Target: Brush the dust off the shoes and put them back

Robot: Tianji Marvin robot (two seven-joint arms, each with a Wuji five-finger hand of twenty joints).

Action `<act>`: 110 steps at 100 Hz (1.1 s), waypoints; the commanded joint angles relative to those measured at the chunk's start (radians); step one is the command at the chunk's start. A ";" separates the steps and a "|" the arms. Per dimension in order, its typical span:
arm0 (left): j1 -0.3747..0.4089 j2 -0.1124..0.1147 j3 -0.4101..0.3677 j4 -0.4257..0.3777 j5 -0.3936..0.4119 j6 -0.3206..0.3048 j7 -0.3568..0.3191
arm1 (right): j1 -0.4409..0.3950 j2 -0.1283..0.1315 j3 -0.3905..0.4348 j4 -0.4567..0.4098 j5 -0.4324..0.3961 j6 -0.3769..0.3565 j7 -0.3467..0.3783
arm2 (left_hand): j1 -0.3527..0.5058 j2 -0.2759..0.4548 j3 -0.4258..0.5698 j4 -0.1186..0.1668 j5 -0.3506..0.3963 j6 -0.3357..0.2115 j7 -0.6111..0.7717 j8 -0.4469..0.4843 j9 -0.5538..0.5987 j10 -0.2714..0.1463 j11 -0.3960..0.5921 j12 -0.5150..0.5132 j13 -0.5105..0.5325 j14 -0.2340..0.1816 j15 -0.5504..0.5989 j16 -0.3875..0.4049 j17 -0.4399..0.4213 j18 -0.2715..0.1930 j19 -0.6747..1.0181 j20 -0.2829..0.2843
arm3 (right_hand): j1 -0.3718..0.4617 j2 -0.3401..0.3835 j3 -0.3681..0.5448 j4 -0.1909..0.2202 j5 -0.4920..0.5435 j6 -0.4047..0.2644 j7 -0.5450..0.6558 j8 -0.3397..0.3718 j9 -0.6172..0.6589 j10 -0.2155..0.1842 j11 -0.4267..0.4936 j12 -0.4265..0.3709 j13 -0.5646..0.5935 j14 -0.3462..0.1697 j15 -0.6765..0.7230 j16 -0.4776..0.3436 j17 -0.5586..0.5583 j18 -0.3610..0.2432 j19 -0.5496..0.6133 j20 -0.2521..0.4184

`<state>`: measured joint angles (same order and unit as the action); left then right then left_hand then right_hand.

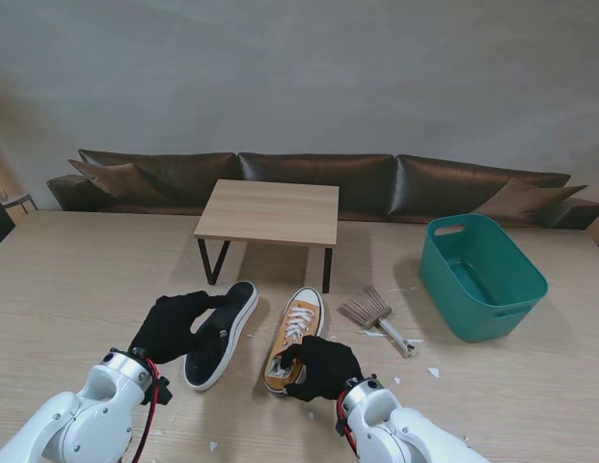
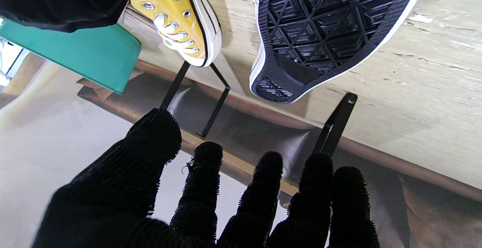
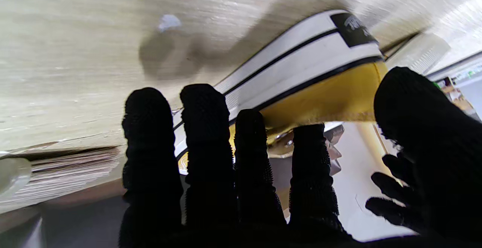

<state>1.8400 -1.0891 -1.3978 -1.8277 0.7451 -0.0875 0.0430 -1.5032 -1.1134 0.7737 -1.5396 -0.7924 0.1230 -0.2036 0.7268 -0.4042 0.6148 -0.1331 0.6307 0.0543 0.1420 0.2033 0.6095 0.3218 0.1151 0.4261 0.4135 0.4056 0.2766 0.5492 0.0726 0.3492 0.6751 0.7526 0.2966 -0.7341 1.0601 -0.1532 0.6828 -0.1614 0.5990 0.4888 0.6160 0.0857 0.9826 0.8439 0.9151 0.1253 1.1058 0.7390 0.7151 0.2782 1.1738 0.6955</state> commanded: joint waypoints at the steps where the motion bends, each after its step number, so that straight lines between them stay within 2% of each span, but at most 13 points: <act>1: 0.008 -0.006 -0.004 -0.010 0.000 0.002 -0.011 | 0.003 -0.013 -0.015 0.017 0.002 0.010 0.012 | 0.029 0.002 -0.016 0.045 0.011 0.001 -0.002 0.001 0.023 0.009 0.003 0.012 0.034 -0.008 -0.008 -0.001 0.003 0.016 -0.025 0.014 | -0.034 -0.044 0.029 0.002 0.051 0.022 0.047 0.028 0.025 -0.025 0.004 0.019 0.043 -0.022 0.036 0.016 -0.288 -0.025 0.059 0.018; 16: 0.012 -0.007 -0.006 -0.013 0.003 0.007 -0.007 | 0.031 -0.022 -0.072 0.067 -0.034 0.043 -0.048 | 0.033 0.005 -0.022 0.046 0.014 0.002 0.000 0.004 0.023 0.014 0.004 0.018 0.033 -0.011 -0.007 0.000 0.003 0.017 -0.026 0.015 | -0.034 -0.079 0.065 -0.007 0.116 0.028 0.127 0.078 0.052 -0.037 0.041 0.048 0.070 -0.052 0.091 0.027 -0.266 -0.032 0.087 0.023; 28: 0.015 -0.007 -0.005 -0.017 0.002 0.015 -0.007 | 0.052 -0.029 -0.111 0.097 -0.048 0.071 -0.075 | 0.038 0.007 -0.024 0.047 0.016 0.006 0.001 0.007 0.023 0.017 0.004 0.022 0.031 -0.008 -0.007 0.000 0.001 0.016 -0.028 0.016 | -0.015 -0.126 0.110 -0.019 0.165 0.068 0.261 0.191 0.086 -0.052 0.092 0.098 0.098 -0.084 0.159 0.039 -0.249 -0.037 0.116 0.030; 37: 0.016 -0.007 -0.005 -0.017 0.003 0.016 -0.005 | 0.068 -0.034 -0.140 0.118 -0.056 0.095 -0.085 | 0.040 0.008 -0.026 0.048 0.018 0.007 0.002 0.008 0.023 0.020 0.004 0.024 0.033 -0.010 -0.005 0.001 0.003 0.015 -0.028 0.017 | 0.002 -0.196 0.139 -0.110 0.178 0.104 0.470 0.312 0.123 -0.082 0.161 0.164 0.129 -0.115 0.233 0.058 -0.232 -0.048 0.142 0.037; 43: 0.016 -0.007 -0.005 -0.017 0.004 0.015 -0.004 | 0.079 -0.037 -0.158 0.137 -0.065 0.101 -0.102 | 0.040 0.010 -0.028 0.048 0.020 0.007 0.002 0.010 0.024 0.021 0.005 0.026 0.033 -0.010 -0.003 0.002 0.002 0.016 -0.029 0.018 | -0.003 -0.219 0.160 -0.128 0.204 0.108 0.608 0.400 0.170 -0.105 0.210 0.219 0.160 -0.133 0.286 0.069 -0.213 -0.051 0.164 0.044; 47: 0.016 -0.007 -0.006 -0.017 0.005 0.015 -0.004 | 0.084 -0.039 -0.168 0.148 -0.072 0.104 -0.115 | 0.041 0.010 -0.029 0.048 0.019 0.008 0.002 0.010 0.024 0.022 0.005 0.027 0.033 -0.008 -0.003 0.003 0.002 0.015 -0.028 0.019 | -0.016 -0.206 0.165 -0.118 0.244 0.098 0.681 0.450 0.215 -0.125 0.235 0.250 0.187 -0.142 0.318 0.074 -0.195 -0.055 0.183 0.050; 53: 0.018 -0.008 -0.006 -0.017 0.006 0.017 -0.002 | 0.092 -0.042 -0.180 0.167 -0.079 0.099 -0.139 | 0.042 0.011 -0.031 0.048 0.022 0.012 0.003 0.012 0.022 0.023 0.003 0.027 0.031 -0.008 -0.002 0.003 0.001 0.015 -0.028 0.019 | -0.031 -0.159 0.159 -0.068 0.306 0.079 0.745 0.526 0.274 -0.149 0.247 0.297 0.220 -0.148 0.356 0.075 -0.175 -0.063 0.209 0.057; 56: 0.019 -0.008 -0.007 -0.018 0.008 0.018 0.000 | 0.096 -0.043 -0.184 0.176 -0.085 0.093 -0.152 | 0.043 0.012 -0.031 0.049 0.021 0.013 0.002 0.012 0.023 0.025 0.004 0.028 0.032 -0.009 -0.001 0.004 0.002 0.015 -0.028 0.020 | -0.044 -0.102 0.149 -0.042 0.350 0.064 0.777 0.570 0.311 -0.164 0.254 0.314 0.242 -0.152 0.374 0.078 -0.159 -0.071 0.225 0.062; 62: 0.021 -0.008 -0.007 -0.019 0.010 0.022 0.002 | 0.105 -0.043 -0.190 0.196 -0.097 0.065 -0.181 | 0.044 0.012 -0.033 0.049 0.020 0.014 0.002 0.013 0.023 0.025 0.004 0.028 0.032 -0.010 -0.001 0.004 0.001 0.016 -0.028 0.020 | -0.065 0.036 0.130 -0.014 0.424 0.051 0.833 0.632 0.376 -0.182 0.250 0.334 0.277 -0.149 0.393 0.080 -0.134 -0.085 0.249 0.068; 75: 0.026 -0.009 -0.009 -0.021 0.013 0.032 0.006 | 0.118 -0.029 -0.190 0.205 -0.138 -0.009 -0.204 | 0.045 0.017 -0.036 0.049 0.022 0.018 0.002 0.014 0.020 0.026 0.002 0.029 0.030 -0.010 -0.001 0.004 0.000 0.016 -0.029 0.021 | -0.076 0.163 0.145 -0.002 0.467 0.071 0.843 0.718 0.445 -0.210 0.158 0.308 0.322 -0.132 0.358 0.070 -0.076 -0.143 0.269 0.066; 89: 0.029 -0.011 -0.011 -0.020 0.011 0.042 0.012 | 0.101 -0.032 -0.149 0.207 -0.116 -0.124 -0.242 | 0.052 0.024 -0.042 0.050 0.024 0.024 0.003 0.017 0.016 0.028 0.000 0.028 0.027 -0.008 -0.002 0.004 -0.003 0.016 -0.033 0.020 | -0.040 0.147 0.216 -0.030 0.538 0.143 0.796 0.771 0.517 -0.189 0.053 0.227 0.398 -0.111 0.286 0.084 0.037 -0.171 0.260 0.043; 104: 0.028 -0.012 -0.011 -0.014 0.010 0.051 0.017 | 0.098 -0.038 -0.117 0.218 -0.080 -0.263 -0.266 | 0.055 0.029 -0.050 0.050 0.024 0.027 0.003 0.019 0.013 0.028 0.000 0.028 0.022 -0.009 -0.005 0.002 -0.007 0.015 -0.039 0.018 | -0.020 0.128 0.275 -0.029 0.563 0.190 0.773 0.808 0.536 -0.174 0.038 0.224 0.399 -0.119 0.301 0.125 0.101 -0.182 0.249 0.053; 110: 0.029 -0.012 -0.011 -0.012 0.008 0.056 0.018 | 0.093 -0.046 -0.098 0.221 -0.040 -0.316 -0.261 | 0.058 0.031 -0.052 0.051 0.023 0.036 0.002 0.020 0.011 0.027 -0.001 0.027 0.019 -0.008 -0.007 0.002 -0.010 0.016 -0.044 0.017 | -0.008 0.111 0.293 -0.050 0.570 0.218 0.766 0.821 0.545 -0.161 0.031 0.238 0.399 -0.114 0.307 0.142 0.120 -0.177 0.239 0.069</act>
<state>1.8646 -1.0954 -1.4071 -1.8409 0.7568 -0.0390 0.0767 -1.3987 -1.1488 0.6683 -1.3193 -0.8611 -0.1695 -0.4864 0.7629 -0.4041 0.5837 -0.1162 0.6448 0.0712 0.1418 0.2159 0.6205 0.3427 0.1176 0.4461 0.4137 0.4057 0.2767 0.5492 0.0730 0.3505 0.6623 0.7547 0.2028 -0.7179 1.1803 -0.2389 1.0260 -0.0575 1.0470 1.1179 1.1190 0.0644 1.1514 1.1202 1.3012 0.0569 1.4114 0.8552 0.7598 0.1458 1.4440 0.7475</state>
